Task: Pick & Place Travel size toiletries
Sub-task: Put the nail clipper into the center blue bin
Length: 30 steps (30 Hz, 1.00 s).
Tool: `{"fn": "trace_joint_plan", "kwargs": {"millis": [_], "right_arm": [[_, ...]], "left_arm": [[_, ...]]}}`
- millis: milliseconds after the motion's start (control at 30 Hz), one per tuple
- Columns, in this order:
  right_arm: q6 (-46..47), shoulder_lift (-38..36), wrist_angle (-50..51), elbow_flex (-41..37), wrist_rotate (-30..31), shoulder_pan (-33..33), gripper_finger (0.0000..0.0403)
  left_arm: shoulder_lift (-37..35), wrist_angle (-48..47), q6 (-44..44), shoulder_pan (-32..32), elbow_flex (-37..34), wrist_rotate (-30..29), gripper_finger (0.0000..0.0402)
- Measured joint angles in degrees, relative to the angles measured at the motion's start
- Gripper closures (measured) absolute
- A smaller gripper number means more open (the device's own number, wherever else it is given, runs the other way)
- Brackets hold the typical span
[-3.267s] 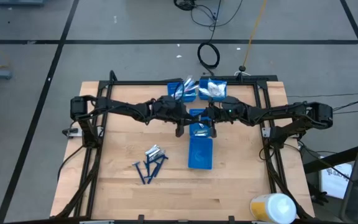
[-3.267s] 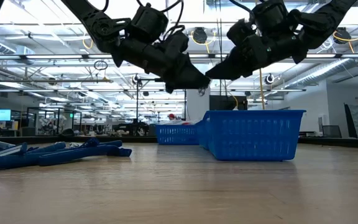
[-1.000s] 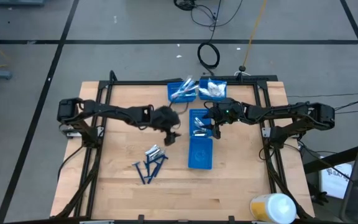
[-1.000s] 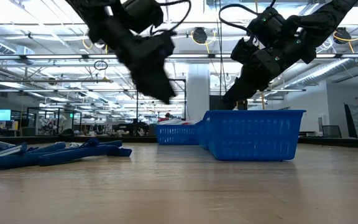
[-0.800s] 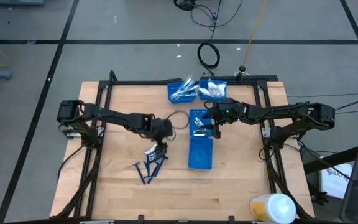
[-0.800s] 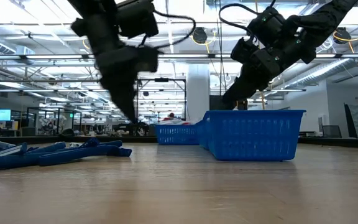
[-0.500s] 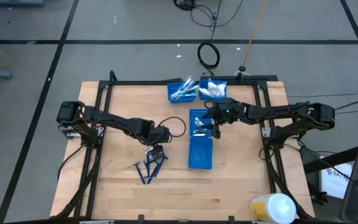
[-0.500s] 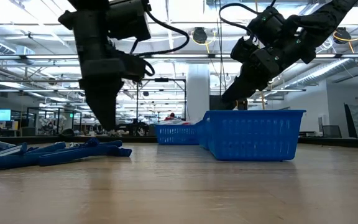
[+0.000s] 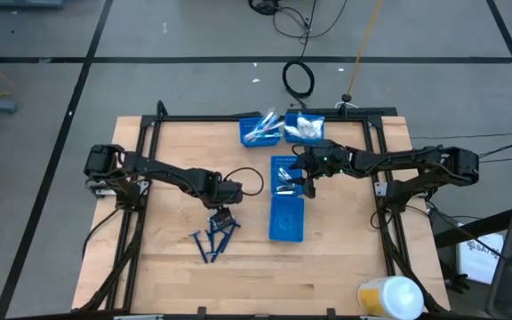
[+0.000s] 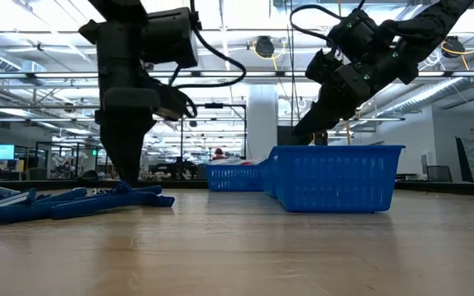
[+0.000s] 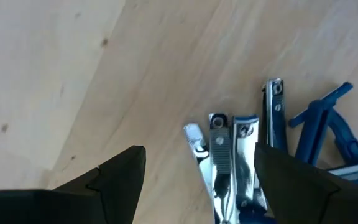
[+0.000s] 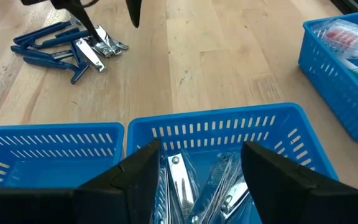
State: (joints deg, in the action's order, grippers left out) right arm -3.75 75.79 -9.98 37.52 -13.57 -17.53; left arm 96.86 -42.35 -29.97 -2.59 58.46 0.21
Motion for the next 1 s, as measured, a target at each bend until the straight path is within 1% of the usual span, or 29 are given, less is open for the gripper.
{"fn": "trace_joint_plan", "kwargs": {"millis": [133, 400, 500, 733, 800, 933, 1000], "right_arm": [[0.01, 0.0, 0.03, 0.0, -0.03, -0.01, 0.0192], [0.04, 0.0, 0.1, 0.0, -0.03, 0.0, 0.0192], [0.04, 0.0, 0.09, 0.0, -0.02, -0.01, 0.0192], [0.04, 0.0, 0.02, 0.0, -0.03, -0.01, 0.0192], [0.04, 0.0, 0.04, 0.0, -0.03, -0.01, 0.0192], [0.04, 0.0, 0.06, 0.0, -0.03, 0.0, 0.0192], [0.04, 0.0, 0.07, 0.0, -0.03, -0.01, 0.0192]], "left_arm": [[0.7, 0.6, 0.22, 0.0, -0.15, 0.85, 0.0108], [0.57, 3.47, 0.23, 0.65, -4.74, 3.31, 0.0108], [0.52, 3.3, 0.23, 1.52, -5.86, 1.67, 0.0108], [0.48, 3.73, 1.73, 3.78, -6.14, -8.26, 0.0108], [0.5, 4.01, 2.46, 4.29, -6.11, -8.51, 0.0108], [0.44, 1.5, 2.83, 4.59, -5.04, -8.36, 0.0108], [-0.25, 2.51, 3.19, 4.59, -4.78, -8.88, 0.0108]]}}
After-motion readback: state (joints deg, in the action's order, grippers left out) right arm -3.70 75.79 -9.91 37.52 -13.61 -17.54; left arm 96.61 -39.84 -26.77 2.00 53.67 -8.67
